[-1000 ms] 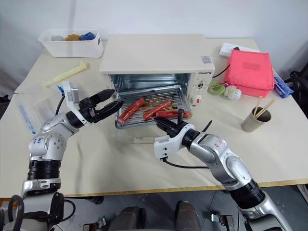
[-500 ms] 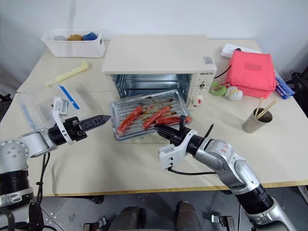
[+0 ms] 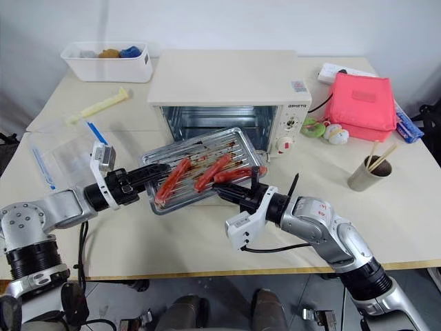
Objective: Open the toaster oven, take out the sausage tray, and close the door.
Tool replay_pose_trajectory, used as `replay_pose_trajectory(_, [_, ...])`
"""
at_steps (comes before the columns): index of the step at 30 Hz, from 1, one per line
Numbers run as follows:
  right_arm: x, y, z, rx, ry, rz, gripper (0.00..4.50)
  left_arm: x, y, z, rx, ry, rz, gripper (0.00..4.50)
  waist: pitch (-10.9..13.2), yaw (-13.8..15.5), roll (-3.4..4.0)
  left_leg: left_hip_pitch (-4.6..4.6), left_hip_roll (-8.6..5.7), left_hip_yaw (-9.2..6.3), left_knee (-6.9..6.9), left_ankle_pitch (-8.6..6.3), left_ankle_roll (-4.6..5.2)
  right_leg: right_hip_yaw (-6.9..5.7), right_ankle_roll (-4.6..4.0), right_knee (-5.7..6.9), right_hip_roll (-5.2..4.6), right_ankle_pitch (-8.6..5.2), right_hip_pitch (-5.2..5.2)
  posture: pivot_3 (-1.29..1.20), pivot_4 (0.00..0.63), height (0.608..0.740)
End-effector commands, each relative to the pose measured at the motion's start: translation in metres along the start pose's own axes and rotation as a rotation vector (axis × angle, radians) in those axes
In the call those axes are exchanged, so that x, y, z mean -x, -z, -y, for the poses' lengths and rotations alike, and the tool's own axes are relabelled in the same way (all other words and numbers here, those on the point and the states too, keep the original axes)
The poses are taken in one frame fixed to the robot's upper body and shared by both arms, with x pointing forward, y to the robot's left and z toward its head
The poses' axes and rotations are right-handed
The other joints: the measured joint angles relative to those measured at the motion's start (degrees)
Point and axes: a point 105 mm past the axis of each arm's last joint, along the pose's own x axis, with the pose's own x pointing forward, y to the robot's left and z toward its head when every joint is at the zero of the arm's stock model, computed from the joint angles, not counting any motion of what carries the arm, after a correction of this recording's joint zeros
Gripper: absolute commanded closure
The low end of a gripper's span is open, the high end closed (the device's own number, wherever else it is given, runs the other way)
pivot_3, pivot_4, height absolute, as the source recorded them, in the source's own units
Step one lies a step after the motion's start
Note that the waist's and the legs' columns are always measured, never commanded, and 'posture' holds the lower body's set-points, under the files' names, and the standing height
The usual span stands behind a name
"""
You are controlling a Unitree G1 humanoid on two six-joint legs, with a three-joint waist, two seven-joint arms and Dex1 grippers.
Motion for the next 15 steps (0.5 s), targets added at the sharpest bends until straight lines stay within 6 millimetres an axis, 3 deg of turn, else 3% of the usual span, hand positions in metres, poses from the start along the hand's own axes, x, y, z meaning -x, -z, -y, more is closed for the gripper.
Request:
replay_pose_trajectory(1, [0.000, -0.010, 0.017, 0.019, 0.051, 0.065, 4.50, 0.001, 0.004, 0.000, 0.052, 0.017, 0.019, 2.72, 0.0, 0.0, 0.00, 0.00, 0.00, 0.00, 0.00, 0.00, 0.00, 0.01, 0.00, 0.00, 0.00, 0.00, 0.00, 0.00, 0.150, 0.740])
replay_pose_trajectory(7, [0.003, -0.011, 0.015, -0.049, 0.023, 0.095, 4.50, 0.007, 0.014, 0.008, 0.151, 0.062, 0.016, 4.42, 0.0, 0.1, 0.00, 0.03, 0.01, 0.01, 0.00, 0.00, 0.00, 0.04, 0.00, 0.01, 0.00, 0.00, 0.00, 0.00, 0.150, 0.740])
replay_pose_trajectory(10, [0.004, -0.013, 0.018, -0.128, 0.030, 0.133, 4.50, 0.011, 0.015, 0.013, 0.192, 0.112, 0.057, 4.47, 0.0, 0.0, 0.00, 0.09, 0.03, 0.02, -0.05, -0.01, -0.02, 0.10, 0.00, 0.00, 0.00, 0.00, 0.00, 0.00, 0.150, 0.740])
replay_pose_trajectory(15, [0.012, -0.012, 0.024, -0.265, 0.018, 0.177, 2.98, 0.017, 0.018, 0.003, 0.239, 0.066, 0.195, 4.50, 0.0, 0.2, 0.00, 0.09, 0.02, 0.03, 0.02, -0.01, -0.02, 0.09, -0.01, -0.03, 0.01, 0.00, 0.07, 0.00, 0.150, 0.740])
